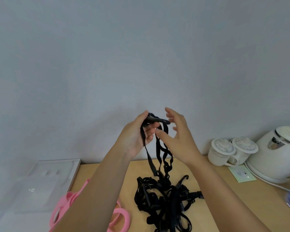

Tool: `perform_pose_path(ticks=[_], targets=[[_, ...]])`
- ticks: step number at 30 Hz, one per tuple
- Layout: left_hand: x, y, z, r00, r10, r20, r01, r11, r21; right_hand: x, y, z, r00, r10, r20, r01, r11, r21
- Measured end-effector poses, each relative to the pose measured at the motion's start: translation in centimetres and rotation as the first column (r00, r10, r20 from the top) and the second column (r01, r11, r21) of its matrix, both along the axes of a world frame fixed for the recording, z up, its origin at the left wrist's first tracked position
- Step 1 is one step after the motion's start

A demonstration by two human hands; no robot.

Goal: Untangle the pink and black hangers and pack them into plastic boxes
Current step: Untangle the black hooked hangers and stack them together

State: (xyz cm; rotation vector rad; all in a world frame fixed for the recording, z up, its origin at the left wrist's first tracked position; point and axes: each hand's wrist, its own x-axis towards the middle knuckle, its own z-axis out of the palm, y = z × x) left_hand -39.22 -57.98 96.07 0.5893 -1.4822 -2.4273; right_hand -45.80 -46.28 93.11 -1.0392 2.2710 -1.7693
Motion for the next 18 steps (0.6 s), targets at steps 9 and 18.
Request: perform_pose_path(ticks=[9, 18], targets=[[-1.3, 0.2, 1.6, 0.993, 0.089, 0.074, -0.04, 0.864, -0.503, -0.8, -2.0, 5.9, 0.991, 0.042, -0.125, -0.055, 0.992, -0.11], [-2.9, 0.9, 3.3, 0.976, 0.088, -0.201, -0.177, 0.86, -0.479, -2.5, -5.2, 10.3, 0.999, -0.041, 0.034, 0.041, 0.999, -0.012]])
